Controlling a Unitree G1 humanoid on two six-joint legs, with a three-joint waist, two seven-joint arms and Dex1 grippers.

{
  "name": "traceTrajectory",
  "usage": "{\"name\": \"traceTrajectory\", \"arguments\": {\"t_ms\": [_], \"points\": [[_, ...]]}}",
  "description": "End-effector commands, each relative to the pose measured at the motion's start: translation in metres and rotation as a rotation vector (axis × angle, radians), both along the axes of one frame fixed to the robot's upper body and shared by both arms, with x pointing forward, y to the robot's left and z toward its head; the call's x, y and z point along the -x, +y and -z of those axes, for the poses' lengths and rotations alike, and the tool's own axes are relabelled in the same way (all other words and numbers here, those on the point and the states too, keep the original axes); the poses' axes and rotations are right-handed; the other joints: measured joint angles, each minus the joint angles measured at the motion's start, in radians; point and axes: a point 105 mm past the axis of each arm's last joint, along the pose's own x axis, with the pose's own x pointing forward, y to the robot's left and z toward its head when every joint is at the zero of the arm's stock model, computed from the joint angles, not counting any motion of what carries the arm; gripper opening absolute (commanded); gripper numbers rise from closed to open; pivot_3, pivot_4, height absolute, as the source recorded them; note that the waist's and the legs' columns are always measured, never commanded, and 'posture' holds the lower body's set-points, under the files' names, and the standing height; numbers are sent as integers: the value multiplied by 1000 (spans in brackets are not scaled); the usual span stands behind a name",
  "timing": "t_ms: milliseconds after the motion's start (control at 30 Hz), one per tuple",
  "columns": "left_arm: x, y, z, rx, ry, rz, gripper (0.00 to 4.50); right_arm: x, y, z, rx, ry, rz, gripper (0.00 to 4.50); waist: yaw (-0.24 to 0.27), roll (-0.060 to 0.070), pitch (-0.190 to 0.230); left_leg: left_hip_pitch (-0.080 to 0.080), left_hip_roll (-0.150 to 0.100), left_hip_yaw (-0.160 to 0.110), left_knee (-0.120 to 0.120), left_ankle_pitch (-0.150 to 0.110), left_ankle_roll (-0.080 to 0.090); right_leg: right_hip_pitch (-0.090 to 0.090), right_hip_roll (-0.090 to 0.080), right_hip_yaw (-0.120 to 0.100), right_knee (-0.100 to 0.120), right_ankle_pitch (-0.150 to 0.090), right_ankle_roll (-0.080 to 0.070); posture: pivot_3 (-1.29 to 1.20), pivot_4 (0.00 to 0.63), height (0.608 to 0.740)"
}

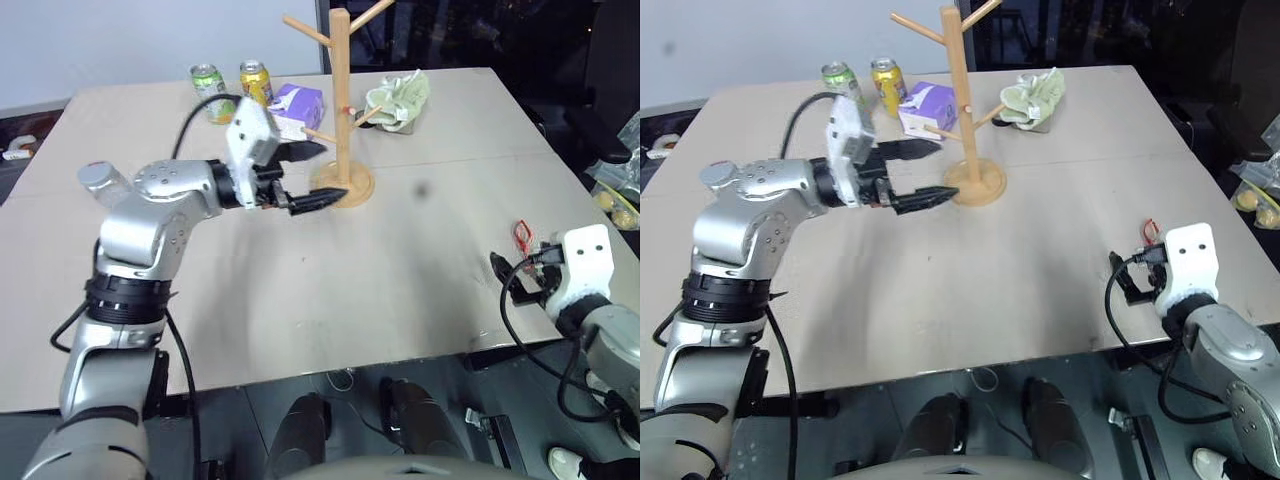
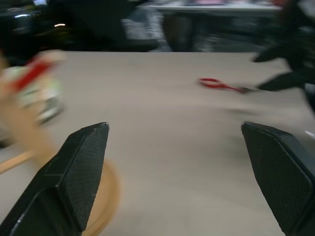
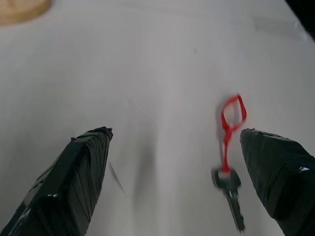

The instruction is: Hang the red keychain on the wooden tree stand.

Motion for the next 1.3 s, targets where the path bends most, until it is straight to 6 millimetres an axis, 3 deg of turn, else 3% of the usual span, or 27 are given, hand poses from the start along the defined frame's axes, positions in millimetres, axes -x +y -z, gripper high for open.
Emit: {"name": "traceTrajectory", "arguments": {"t_ms": [33, 400, 767, 1033, 1167, 1300], "points": [[0, -22, 1, -13, -47, 92, 4430, -9, -10, -5, -55, -39, -13, 4500, -2, 0, 0, 0, 0, 0, 1, 0, 0, 0, 0, 1, 0, 0, 0, 0, 150, 740], [9, -47, 17, 6, -28, 183, 4430, -46, -36, 12, -104, -19, 98, 4500, 0, 1, 0, -1, 0, 0, 1, 0, 0, -1, 1, 2, 0, 1, 2, 0, 150, 740], [13, -49, 16, 2, -19, 183, 4430, -65, -53, 46, -121, 48, 127, 4500, -1, 1, 0, -1, 0, 0, 1, 0, 0, -1, 1, 2, 0, 2, 4, 0, 150, 740], [15, -51, 15, 4, -18, 186, 4430, -75, -56, 53, -125, 44, 103, 4500, -3, 1, 0, 0, 0, 1, 1, 0, 0, 0, 2, 3, 0, 2, 4, 0, 150, 740], [16, -52, 14, 6, -18, 188, 4500, -75, -55, 55, -158, 48, 93, 3285, -3, 1, 0, 0, 0, 1, 1, 0, 0, -1, 2, 3, 1, 3, 4, 0, 150, 740], [18, -51, 15, 7, -11, 188, 4500, -71, -52, 56, -160, 55, 80, 1471, -3, 1, 0, 0, 0, 0, 1, 0, 0, -1, 2, 3, 1, 3, 4, 0, 150, 740]]}}
